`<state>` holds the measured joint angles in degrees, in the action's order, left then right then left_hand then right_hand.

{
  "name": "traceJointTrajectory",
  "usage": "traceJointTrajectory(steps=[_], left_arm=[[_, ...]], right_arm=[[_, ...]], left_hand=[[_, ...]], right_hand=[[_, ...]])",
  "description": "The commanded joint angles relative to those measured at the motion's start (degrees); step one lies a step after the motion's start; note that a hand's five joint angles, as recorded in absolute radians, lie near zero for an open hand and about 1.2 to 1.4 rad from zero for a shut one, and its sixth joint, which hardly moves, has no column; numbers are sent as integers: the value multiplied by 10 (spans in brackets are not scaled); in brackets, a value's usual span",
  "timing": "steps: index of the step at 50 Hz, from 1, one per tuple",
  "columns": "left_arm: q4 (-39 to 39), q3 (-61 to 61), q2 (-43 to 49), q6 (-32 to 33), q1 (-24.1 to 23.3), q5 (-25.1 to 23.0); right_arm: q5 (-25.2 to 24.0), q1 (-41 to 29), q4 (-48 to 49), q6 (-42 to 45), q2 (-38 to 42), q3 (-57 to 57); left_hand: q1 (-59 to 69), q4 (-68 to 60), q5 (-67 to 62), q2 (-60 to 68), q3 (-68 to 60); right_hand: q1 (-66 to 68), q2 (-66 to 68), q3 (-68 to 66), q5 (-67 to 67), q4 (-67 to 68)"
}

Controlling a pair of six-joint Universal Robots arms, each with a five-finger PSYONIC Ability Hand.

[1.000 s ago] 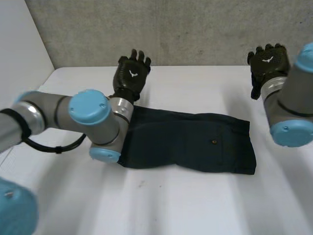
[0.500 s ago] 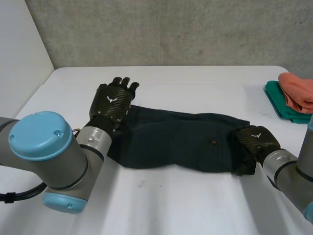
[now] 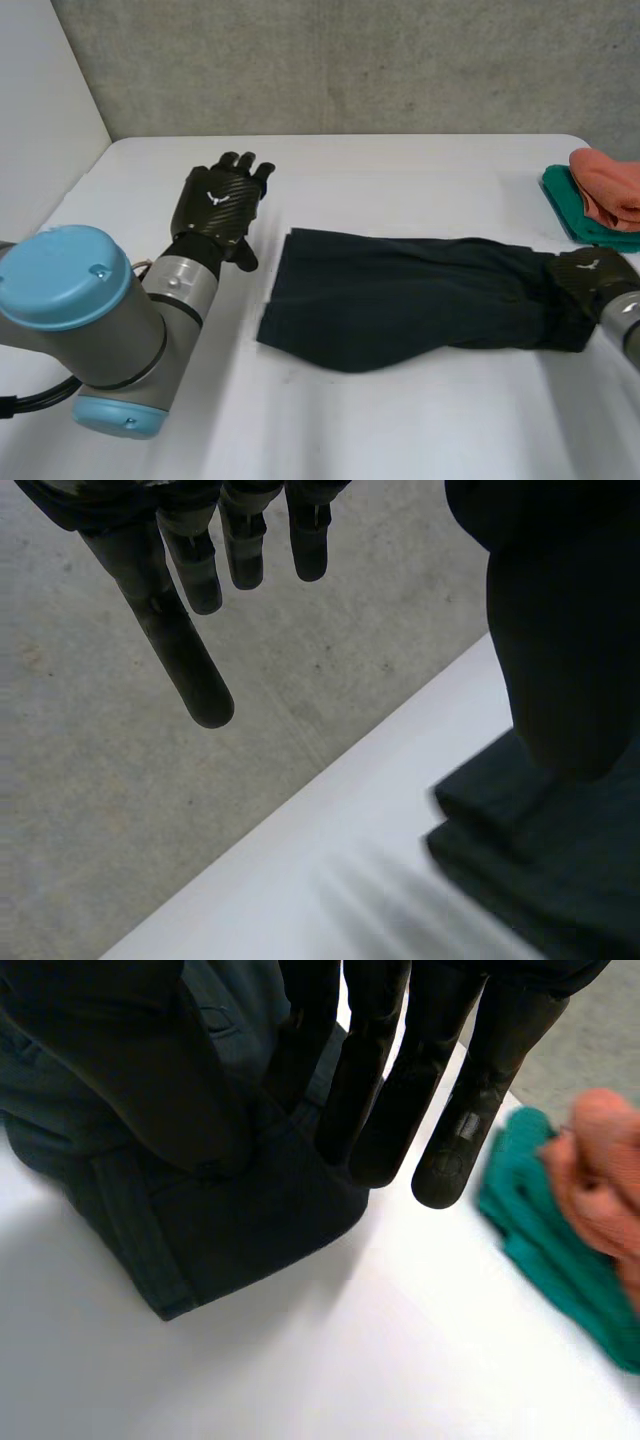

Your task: Fold the laundry.

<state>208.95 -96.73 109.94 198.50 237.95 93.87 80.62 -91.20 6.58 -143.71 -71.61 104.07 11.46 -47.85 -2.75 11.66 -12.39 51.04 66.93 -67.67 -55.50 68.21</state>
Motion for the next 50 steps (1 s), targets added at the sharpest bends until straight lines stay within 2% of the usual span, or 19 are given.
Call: traceJointTrajectory(steps=[1, 9, 13, 17, 21, 28, 29, 31, 32, 33, 35, 36, 37, 38, 39, 40, 41, 45, 50], left_arm=[[-2, -16, -23, 0, 8, -1], [-2, -18, -37, 0, 16, -1], [-2, -19, -46, 0, 25, 0], [-3, -22, -50, 0, 30, 0], [-3, -30, -52, 0, 40, -1], [-3, -35, -52, 0, 50, -2], [-3, -35, -52, 0, 50, -2], [-3, -36, -52, 0, 50, -2], [-3, -37, -52, 0, 50, -2], [-3, -38, -53, 0, 50, -2], [-3, -40, -53, 0, 48, -2], [-3, -40, -53, 0, 48, -2], [-3, -40, -54, 0, 47, -2], [-3, -41, -55, 0, 47, -2], [-3, -42, -55, 0, 46, -2], [-3, -42, -55, 0, 46, -2], [-3, -42, -55, 0, 46, -3], [-2, -43, -53, 0, 45, -3], [-2, -44, -47, 0, 43, -3]], right_arm=[[0, 21, -34, 77, -19, -20], [-6, -95, -29, 83, -30, -98], [-31, -199, -17, 88, -14, -148], [-78, -313, -10, 113, 64, -206], [-107, -372, -16, 123, 127, -250], [-122, -413, -26, 119, 202, -305], [-119, -413, -27, 119, 203, -310], [-107, -410, -28, 114, 198, -316], [-80, -407, -23, 88, 192, -316], [-61, -408, -19, 65, 188, -313], [-15, -402, -8, 1, 169, -307], [25, -381, 4, -69, 134, -296], [40, -361, 7, -105, 108, -286], [54, -335, 10, -139, 83, -271], [66, -275, 9, -193, 36, -238], [67, -275, 9, -193, 36, -237], [60, -205, 6, -231, -12, -195], [9, -109, 5, -221, -47, -115], [-82, 16, 7, -125, -63, 6]], left_hand=[[-15, 379, 28, -17, 24], [-15, 379, 28, -17, 24], [-15, 379, 28, -17, 24], [-15, 379, 28, -17, 24], [-15, 379, 28, -17, 24], [-15, 379, 28, -17, 24], [-15, 379, 28, -17, 24], [-15, 379, 28, -17, 24], [-15, 379, 28, -17, 24], [-15, 379, 28, -17, 24], [-15, 379, 28, -17, 24], [-15, 379, 28, -17, 24], [-15, 379, 28, -17, 24], [-15, 379, 28, -17, 24], [-15, 379, 28, -17, 24], [-15, 379, 28, -17, 24], [-15, 379, 28, -17, 24], [-15, 379, 28, -17, 24], [-15, 379, 28, -17, 24]], right_hand=[[290, 131, -123, -145, 118], [290, 131, -123, -145, 118], [290, 131, -123, -145, 118], [290, 131, -123, -145, 118], [290, 131, -123, -145, 118], [290, 131, -123, -145, 118], [290, 131, -123, -145, 118], [29, -130, 137, 115, -142], [-205, -364, 372, 350, -377], [-271, -430, 437, 416, -443], [-317, -476, 483, 461, -489], [-354, -513, 520, 498, -525], [-377, -536, 544, 522, -549], [-409, -568, 576, 554, -581], [-410, -569, 577, 555, -582], [-410, -569, 577, 555, -582], [-410, -569, 577, 555, -582], [-410, -569, 577, 555, -582], [-401, -560, 568, 546, -573]])
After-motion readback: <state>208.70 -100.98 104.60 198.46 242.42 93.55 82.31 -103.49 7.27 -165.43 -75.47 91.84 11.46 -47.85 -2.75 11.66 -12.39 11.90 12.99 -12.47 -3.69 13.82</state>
